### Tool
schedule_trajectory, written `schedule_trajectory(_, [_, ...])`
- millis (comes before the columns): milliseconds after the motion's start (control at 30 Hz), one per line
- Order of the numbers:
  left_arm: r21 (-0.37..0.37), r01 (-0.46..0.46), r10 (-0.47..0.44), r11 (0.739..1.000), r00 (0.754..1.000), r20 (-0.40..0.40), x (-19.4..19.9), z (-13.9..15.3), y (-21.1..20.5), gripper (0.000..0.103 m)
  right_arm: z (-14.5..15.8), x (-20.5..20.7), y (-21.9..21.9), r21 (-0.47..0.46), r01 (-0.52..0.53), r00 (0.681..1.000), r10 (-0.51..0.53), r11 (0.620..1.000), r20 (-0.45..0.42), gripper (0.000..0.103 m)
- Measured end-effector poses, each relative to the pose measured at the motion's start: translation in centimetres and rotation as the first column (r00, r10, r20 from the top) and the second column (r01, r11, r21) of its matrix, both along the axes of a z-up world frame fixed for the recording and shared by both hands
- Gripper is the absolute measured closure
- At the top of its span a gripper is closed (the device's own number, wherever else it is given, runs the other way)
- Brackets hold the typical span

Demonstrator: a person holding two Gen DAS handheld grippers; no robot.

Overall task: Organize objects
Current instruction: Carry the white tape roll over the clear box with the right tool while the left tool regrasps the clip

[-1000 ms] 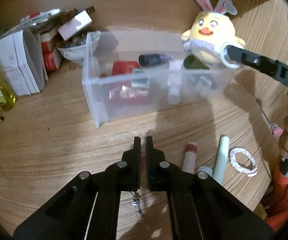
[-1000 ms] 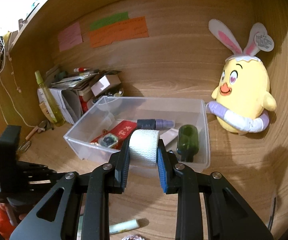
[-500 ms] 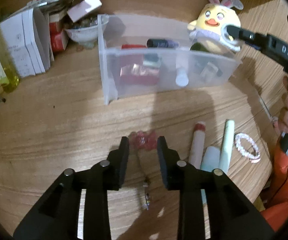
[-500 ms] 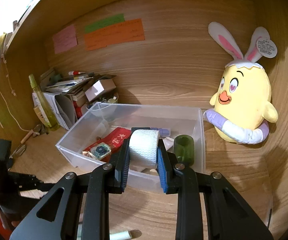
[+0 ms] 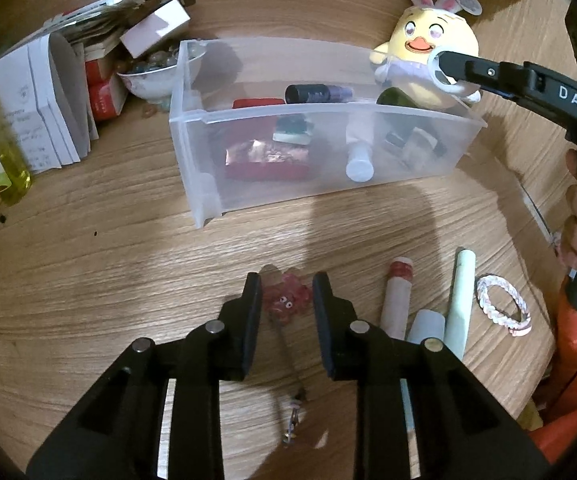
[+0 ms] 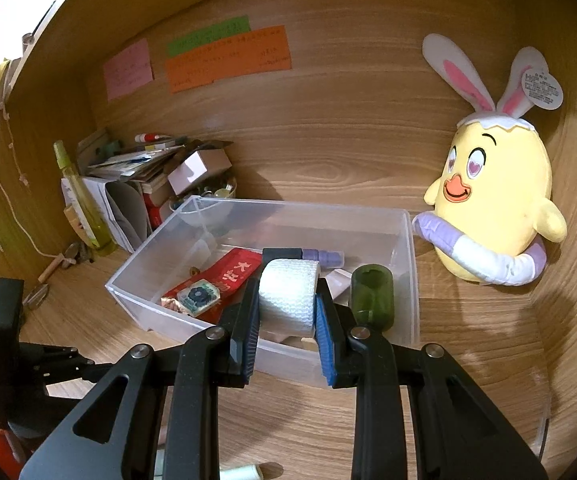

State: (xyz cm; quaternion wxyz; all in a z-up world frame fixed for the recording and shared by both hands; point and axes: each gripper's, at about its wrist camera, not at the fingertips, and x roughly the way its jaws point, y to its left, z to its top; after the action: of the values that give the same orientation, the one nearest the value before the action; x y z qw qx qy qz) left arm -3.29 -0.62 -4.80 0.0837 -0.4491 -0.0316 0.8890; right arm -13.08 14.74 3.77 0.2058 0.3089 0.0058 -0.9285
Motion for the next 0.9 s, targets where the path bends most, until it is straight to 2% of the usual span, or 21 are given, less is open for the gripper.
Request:
schedule_trajectory(33, [0.006,-0.007,0.007,1.0,1.0,-0.008,0.1,0.2,-0.2,0.089,0.0,-0.1,0.0,0.003,0.002,1.0,-0.002,1.0,-0.001,0.08])
schedule_trajectory(100, [0.024,-0.01,0.01,1.0,1.0,-0.015,0.1,0.8,-0.5,0.101,0.1,-0.2,0.0,0.01,0.003,1.0,-0.003,1.0,-0.003,0.08])
schedule_trajectory(333, [0.045,-0.012,0.014,0.999,0.999,-0.043,0.0,2.2,-1.1,0.101,0.7,-1.0,-0.3,0.029,0.009,1.0,-0.009,1.0,-0.02,0.08])
schedule_trajectory(433, [0.039,0.015,-0.014,0.999,1.0,-0.019,0.1,1.9,-0.6,0.094,0.7,-1.3,-0.4,0.054,0.011,1.0,-0.01,0.999,-0.025,0.08])
schedule_trajectory(500, [0.019,0.021,-0.021,1.0,1.0,-0.002,0.2,1.4,0.0,0.079,0.6,-1.8,-0.5,0.073,0.016,1.0,-0.014,0.997,-0.022,0.08])
schedule_trajectory(533, [0.013,0.025,-0.025,1.0,1.0,0.009,0.2,1.1,0.2,0.076,0.5,-2.2,-0.5,0.081,0.019,1.0,-0.017,0.997,-0.018,0.08])
schedule_trajectory(633, [-0.002,0.025,-0.024,1.0,0.999,0.032,0.0,0.2,0.6,0.075,0.2,-3.1,-0.5,0.087,0.024,1.0,-0.024,0.996,-0.003,0.08])
schedule_trajectory(900, [-0.02,0.048,-0.048,0.999,0.999,0.01,-0.8,0.1,1.2,0.08,-1.5,-4.2,-0.9,0.089,0.008,0.998,-0.013,0.996,0.053,0.08])
